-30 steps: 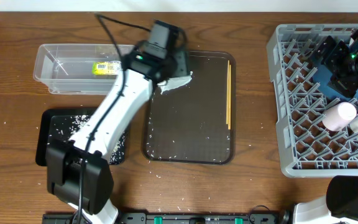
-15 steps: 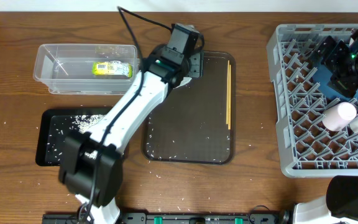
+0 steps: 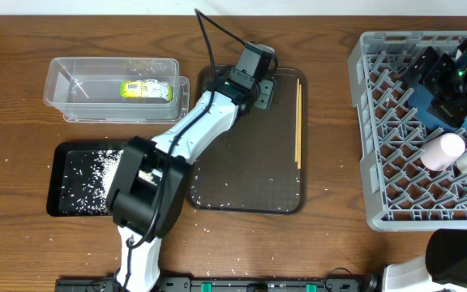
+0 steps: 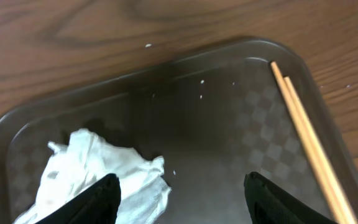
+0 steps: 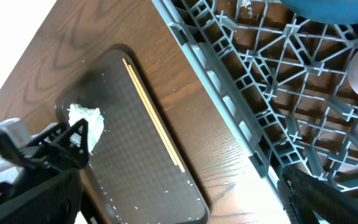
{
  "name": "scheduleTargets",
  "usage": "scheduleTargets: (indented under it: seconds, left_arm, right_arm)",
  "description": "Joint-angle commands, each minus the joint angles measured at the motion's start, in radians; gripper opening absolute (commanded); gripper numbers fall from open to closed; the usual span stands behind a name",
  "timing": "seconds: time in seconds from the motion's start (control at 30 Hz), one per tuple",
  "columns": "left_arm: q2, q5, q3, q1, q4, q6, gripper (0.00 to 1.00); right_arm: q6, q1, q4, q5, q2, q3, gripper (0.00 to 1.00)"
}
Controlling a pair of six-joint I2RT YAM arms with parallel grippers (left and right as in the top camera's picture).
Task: Sort waste into correct bins and load items into the dishwasher rack
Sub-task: 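Move the left gripper back over the white tissue on the brown tray, then lower the left gripper and close it on the white tissue, then carry the white tissue left and release it into the clear bin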
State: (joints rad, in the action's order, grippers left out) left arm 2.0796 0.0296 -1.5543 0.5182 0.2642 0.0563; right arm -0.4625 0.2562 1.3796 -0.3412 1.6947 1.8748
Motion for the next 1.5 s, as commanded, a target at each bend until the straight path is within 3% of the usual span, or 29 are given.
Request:
scheduleTargets:
  seconds: [0.0, 0.27, 0.63, 0.83, 1.07, 1.3, 1.47]
  left_arm:
    - [0.044, 0.045, -0.005, -0.006, -0.031, -0.068, 0.67]
    - [0.093, 0.229, -0.005, -0.033, -0.08, -0.068, 0.66]
    - [0.135, 0.211, -0.005, -0.114, -0.041, -0.063, 0.7]
    - [0.137, 0.125, -0.005, -0.113, 0.019, -0.062, 0.69]
    - [0.137, 0.048, -0.005, -0.113, 0.117, -0.059, 0.49]
    - [0.114, 0.048, -0.006, -0.113, 0.178, -0.058, 0.06]
    - [0.025, 0.048, -0.006, -0.113, 0.184, 0.045, 0.06]
  right_arm:
    - [0.007, -0.007, 0.002, -0.003, 0.005, 0.002, 0.99]
    - [0.007, -0.007, 0.002, -0.003, 0.005, 0.002, 0.99]
    - [0.007, -0.007, 0.002, -0.003, 0.005, 0.002, 0.99]
    - [0.007, -0.007, 0.002, -0.003, 0.005, 0.002, 0.99]
    - [0.007, -0.007, 0.002, -0.003, 0.005, 0.002, 0.99]
    - [0.007, -0.007, 0.002, -0.003, 0.005, 0.002, 0.99]
    - [0.007, -0.007, 0.002, -0.003, 0.005, 0.002, 0.99]
